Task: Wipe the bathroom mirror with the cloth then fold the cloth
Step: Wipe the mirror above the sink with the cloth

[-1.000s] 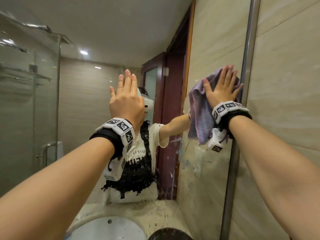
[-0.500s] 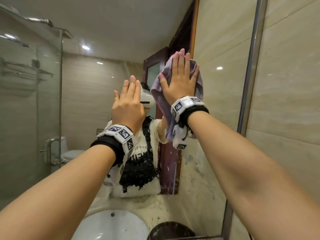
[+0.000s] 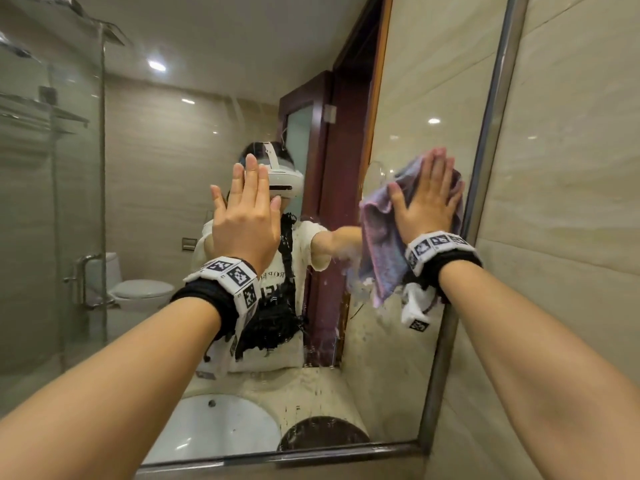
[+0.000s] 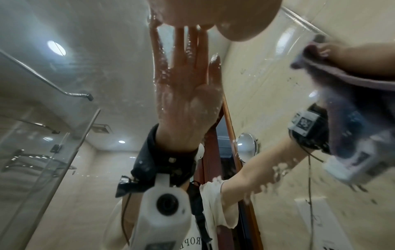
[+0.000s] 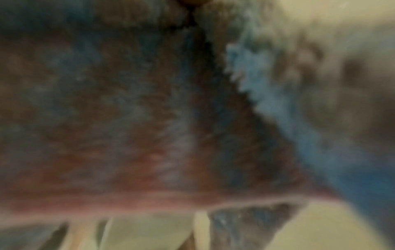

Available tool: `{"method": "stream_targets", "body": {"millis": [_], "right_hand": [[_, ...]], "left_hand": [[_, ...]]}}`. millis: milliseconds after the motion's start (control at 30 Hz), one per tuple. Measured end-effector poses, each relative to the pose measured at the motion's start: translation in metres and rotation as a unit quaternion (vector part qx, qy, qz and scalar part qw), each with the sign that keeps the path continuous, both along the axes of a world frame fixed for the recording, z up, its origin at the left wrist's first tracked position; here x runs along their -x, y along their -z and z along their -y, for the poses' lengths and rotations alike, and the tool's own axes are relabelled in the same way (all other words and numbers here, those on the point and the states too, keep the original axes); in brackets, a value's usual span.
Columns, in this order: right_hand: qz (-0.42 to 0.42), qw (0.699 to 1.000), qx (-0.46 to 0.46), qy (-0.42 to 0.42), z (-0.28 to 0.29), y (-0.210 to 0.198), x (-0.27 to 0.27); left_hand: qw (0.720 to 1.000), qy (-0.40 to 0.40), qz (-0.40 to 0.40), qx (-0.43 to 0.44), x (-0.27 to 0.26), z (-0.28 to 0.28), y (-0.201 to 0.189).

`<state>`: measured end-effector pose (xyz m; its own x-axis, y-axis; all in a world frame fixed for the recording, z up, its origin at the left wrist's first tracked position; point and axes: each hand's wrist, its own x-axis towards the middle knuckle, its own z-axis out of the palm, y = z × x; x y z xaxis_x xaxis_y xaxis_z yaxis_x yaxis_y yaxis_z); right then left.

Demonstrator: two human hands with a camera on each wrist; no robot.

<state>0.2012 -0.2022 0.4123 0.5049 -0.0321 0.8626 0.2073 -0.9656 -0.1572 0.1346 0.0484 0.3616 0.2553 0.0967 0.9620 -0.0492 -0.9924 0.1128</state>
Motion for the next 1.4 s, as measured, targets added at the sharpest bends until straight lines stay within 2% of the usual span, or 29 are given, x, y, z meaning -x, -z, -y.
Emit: {"method": "stream_targets", "body": {"millis": [100, 267, 367, 467, 567, 700, 833, 967, 1033, 1133, 1200, 1300, 1400], "right_hand": [[-0.031, 0.999, -0.023, 0.016, 0.015, 0.028, 0.001], [-0.059, 0.998, -0.013, 0.026, -0.009, 0.063, 0.01], [-0.059, 0.996, 0.07, 0.022, -0.04, 0.051, 0.019], [-0.01, 0.981, 0.193, -0.032, -0.078, 0.022, 0.027], [0.018, 0.973, 0.228, -0.033, -0.096, 0.008, 0.032], [0.035, 0.953, 0.294, -0.057, -0.098, 0.049, 0.03], [0.003, 0.945, 0.322, -0.056, -0.096, 0.098, 0.028], [-0.009, 0.94, 0.336, -0.055, -0.087, 0.099, 0.031], [0.001, 0.951, 0.305, -0.058, -0.073, 0.081, 0.028], [-0.057, 0.984, 0.166, -0.042, -0.043, 0.057, 0.021], [-0.062, 0.995, 0.076, -0.02, -0.023, 0.058, 0.014], [-0.062, 0.998, -0.004, 0.007, -0.002, 0.087, 0.01], [-0.104, 0.994, 0.005, 0.017, 0.008, 0.133, 0.014]], "left_hand": [[1.0, -0.003, -0.002, 0.004, -0.003, 0.003, 0.002], [1.0, -0.018, -0.007, -0.022, -0.006, 0.0, 0.006], [0.999, -0.025, -0.008, -0.034, -0.004, -0.001, 0.006], [0.999, -0.022, -0.015, -0.04, -0.002, -0.001, 0.008], [0.998, -0.016, -0.021, -0.064, 0.001, -0.006, 0.01], [0.996, -0.019, -0.013, -0.091, 0.003, -0.011, 0.013], [0.996, -0.023, -0.02, -0.089, 0.004, -0.003, 0.044], [0.997, -0.026, -0.02, -0.076, 0.004, 0.002, 0.065], [0.997, -0.017, -0.02, -0.077, 0.005, 0.001, 0.063], [0.996, -0.01, -0.013, -0.083, 0.004, 0.0, 0.063], [0.997, -0.015, -0.002, -0.079, 0.002, 0.0, 0.065], [0.997, -0.025, 0.012, -0.072, -0.002, 0.002, 0.067], [0.997, -0.027, 0.022, -0.071, -0.004, 0.004, 0.071]]}}
